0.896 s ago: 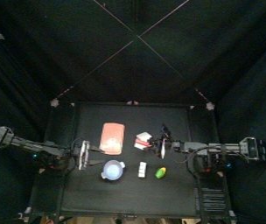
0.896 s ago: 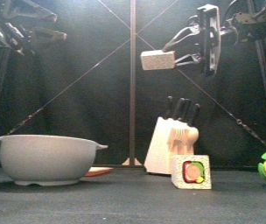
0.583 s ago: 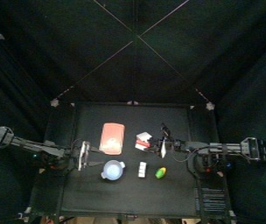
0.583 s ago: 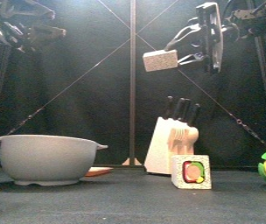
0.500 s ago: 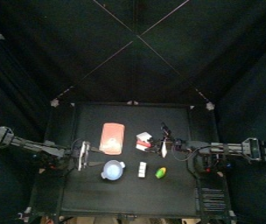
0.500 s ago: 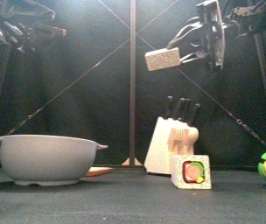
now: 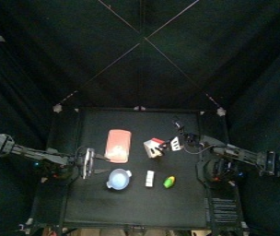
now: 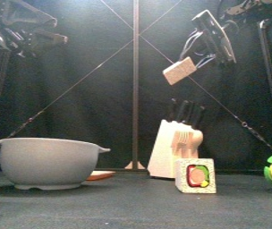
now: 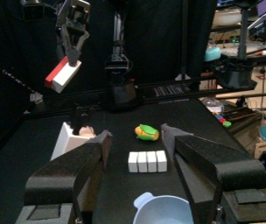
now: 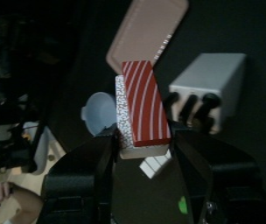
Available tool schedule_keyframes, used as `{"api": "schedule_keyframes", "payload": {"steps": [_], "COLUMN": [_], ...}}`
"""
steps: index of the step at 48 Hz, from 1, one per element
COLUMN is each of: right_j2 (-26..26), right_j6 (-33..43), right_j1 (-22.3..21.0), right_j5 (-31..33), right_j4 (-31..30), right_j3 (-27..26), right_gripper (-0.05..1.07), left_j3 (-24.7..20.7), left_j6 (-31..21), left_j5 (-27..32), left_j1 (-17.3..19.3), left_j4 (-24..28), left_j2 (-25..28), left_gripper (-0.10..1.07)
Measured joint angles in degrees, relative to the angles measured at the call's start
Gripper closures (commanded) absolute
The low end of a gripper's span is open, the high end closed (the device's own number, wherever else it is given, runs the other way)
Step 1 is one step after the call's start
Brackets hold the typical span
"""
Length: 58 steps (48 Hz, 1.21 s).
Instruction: Put salmon sushi right of knife holder
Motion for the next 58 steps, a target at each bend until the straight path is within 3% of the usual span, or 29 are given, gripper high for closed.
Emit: {"api": "schedule_keyframes", "payload": {"steps": [7,12,19,27,35,44,58], "right_j2": [-1.5,-4.4,-8.1,-8.4,-7.2,-0.4,11.1], "right_j6": [12.4,24.1,40.6,60.0,72.2,82.5,96.1], "right_j1": [0.6,4.4,12.5,21.0,27.2,33.7,35.7], "right_j5": [9.4,14.1,15.6,16.8,20.7,25.0,25.4], "right_j4": [-12.0,-22.7,-35.2,-46.8,-53.7,-57.5,-61.2], "right_j3": [-1.6,-0.4,6.1,14.4,18.8,20.7,22.3], "right_gripper": [0.34,0.34,0.34,0.34,0.34,0.34,0.34], "left_j3": [0.1,0.1,0.1,0.1,0.1,0.7,1.3], "left_j6": [0.0,0.0,-0.2,0.0,-0.1,-0.2,-0.3], "left_j5": [0.0,0.0,0.1,-0.2,-1.4,-1.8,-1.8], "left_j1": [1.7,3.8,5.6,6.2,6.4,6.8,6.9], "left_j4": [-0.2,-0.1,-0.2,-0.2,-0.3,-0.8,-3.6], "left_j2": [0.0,0.0,-0.1,-0.1,-0.1,-0.1,-0.1], "left_gripper": [0.1,0.1,0.11,0.1,0.1,0.11,0.11]}}
